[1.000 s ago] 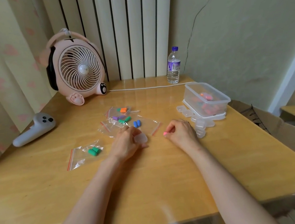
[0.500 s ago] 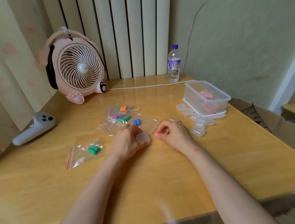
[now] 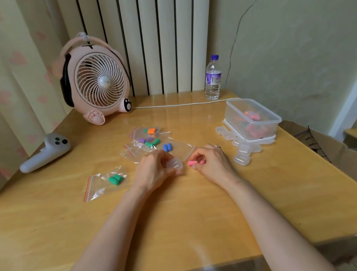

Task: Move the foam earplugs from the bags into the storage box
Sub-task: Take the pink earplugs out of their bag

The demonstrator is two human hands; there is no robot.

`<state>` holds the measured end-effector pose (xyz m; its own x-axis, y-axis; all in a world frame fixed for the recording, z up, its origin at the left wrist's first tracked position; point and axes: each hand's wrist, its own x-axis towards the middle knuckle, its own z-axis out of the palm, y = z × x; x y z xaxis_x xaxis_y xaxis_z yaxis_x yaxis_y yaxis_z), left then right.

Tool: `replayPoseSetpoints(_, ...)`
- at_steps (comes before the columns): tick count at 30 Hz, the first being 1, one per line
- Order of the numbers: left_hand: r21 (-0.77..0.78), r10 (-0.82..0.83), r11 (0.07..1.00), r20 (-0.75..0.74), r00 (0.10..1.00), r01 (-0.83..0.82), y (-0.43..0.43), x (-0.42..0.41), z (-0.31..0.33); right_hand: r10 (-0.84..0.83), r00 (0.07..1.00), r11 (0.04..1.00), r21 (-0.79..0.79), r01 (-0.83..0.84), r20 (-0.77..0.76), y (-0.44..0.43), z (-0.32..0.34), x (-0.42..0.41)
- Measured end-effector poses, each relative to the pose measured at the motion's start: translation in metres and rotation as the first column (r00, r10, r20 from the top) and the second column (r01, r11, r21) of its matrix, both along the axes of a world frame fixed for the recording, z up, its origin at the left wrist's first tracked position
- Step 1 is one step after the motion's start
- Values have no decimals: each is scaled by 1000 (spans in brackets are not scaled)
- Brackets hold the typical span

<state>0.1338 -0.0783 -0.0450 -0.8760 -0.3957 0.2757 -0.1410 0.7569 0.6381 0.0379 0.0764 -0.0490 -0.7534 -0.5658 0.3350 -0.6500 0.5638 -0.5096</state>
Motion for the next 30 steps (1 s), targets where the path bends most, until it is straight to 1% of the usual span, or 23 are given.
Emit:
replayPoseSetpoints(3,-16,-6,1000,-6,1000,6,-1,0,0,-7,1000,1000,-13,7,10,-1,-1,-1)
replayPoseSetpoints(5,9,-25,1000,-66,998,26,0,-1,-1,-15,1000,999,-32,15,19,-1,-2,-1)
replayPoseSetpoints(7,83,-34,995,-136,990,46,3,-3,-2,-20,1000,999,-44,21,18,0,0,-1)
replayPoseSetpoints(11,236,-78,963,-212,974,129,8,-5,-1,-6,999,993,-115,1,-43,0,5,2)
replayPoseSetpoints(14,275,-129,941,-253,959,199,11,-5,1,7,999,994,-108,-11,-41,0,9,5)
replayPoseSetpoints(16,312,-150,919,-285,947,240,11,-4,2,27,999,990,-141,-22,34,2,12,6)
replayPoseSetpoints(18,354,-164,893,-315,935,276,11,-4,2,76,986,977,-208,-43,151,3,14,5)
replayPoseSetpoints(21,407,-181,851,-367,912,333,11,-2,4,185,937,933,-351,-73,297,4,21,11)
replayPoseSetpoints(23,392,-205,851,-367,908,350,12,-2,4,275,887,876,-476,-73,372,6,27,17)
replayPoseSetpoints(25,327,-223,881,-347,911,341,13,-2,2,338,846,836,-544,-69,412,8,30,19)
replayPoseSetpoints(27,220,-219,927,-342,914,304,13,-3,0,379,811,824,-561,-76,447,5,29,19)
replayPoseSetpoints(30,32,-222,968,-354,909,249,12,-5,-2,370,817,830,-553,-75,444,0,22,17)
